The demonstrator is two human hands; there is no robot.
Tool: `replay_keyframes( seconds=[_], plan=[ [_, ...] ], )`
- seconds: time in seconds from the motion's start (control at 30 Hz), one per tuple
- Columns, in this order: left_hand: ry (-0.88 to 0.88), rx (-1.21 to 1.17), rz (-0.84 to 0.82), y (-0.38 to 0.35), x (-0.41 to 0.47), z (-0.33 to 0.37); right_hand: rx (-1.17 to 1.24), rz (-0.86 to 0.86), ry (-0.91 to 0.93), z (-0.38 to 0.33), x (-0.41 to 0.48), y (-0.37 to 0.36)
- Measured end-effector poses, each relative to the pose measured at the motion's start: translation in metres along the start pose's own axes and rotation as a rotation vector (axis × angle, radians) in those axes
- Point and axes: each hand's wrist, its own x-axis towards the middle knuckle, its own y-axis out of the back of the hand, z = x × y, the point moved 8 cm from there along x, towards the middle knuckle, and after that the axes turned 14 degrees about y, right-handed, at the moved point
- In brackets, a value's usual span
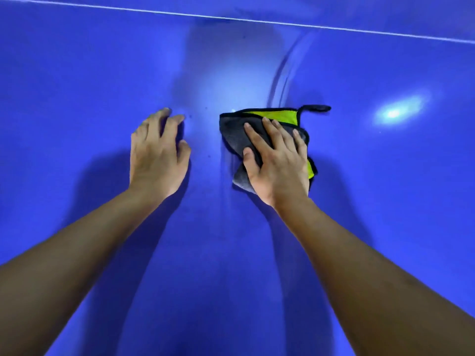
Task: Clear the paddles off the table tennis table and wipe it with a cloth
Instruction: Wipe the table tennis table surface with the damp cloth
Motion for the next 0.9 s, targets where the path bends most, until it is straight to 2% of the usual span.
replay_keyframes(
  seconds=[0.17,0.57,0.73,0.9],
  plan=[
    [-0.026,0.093,-0.061,-0.014,0.063,-0.022,-0.02,-0.008,-0.063,0.037,0.086,-0.009],
    [-0.017,0.082,-0.053,-0.02,0.07,-0.029,-0.025,0.067,-0.135,0.096,0.252,-0.017],
    [-0.015,0.054,-0.034,-0.018,0.07,-0.029,-0.003,0.044,-0.133,0.097,0.256,-0.018],
    [-0.032,0.035,-0.024,-0.019,0.07,-0.027,0.014,0.038,-0.045,0.045,0.203,-0.019]
  ],
)
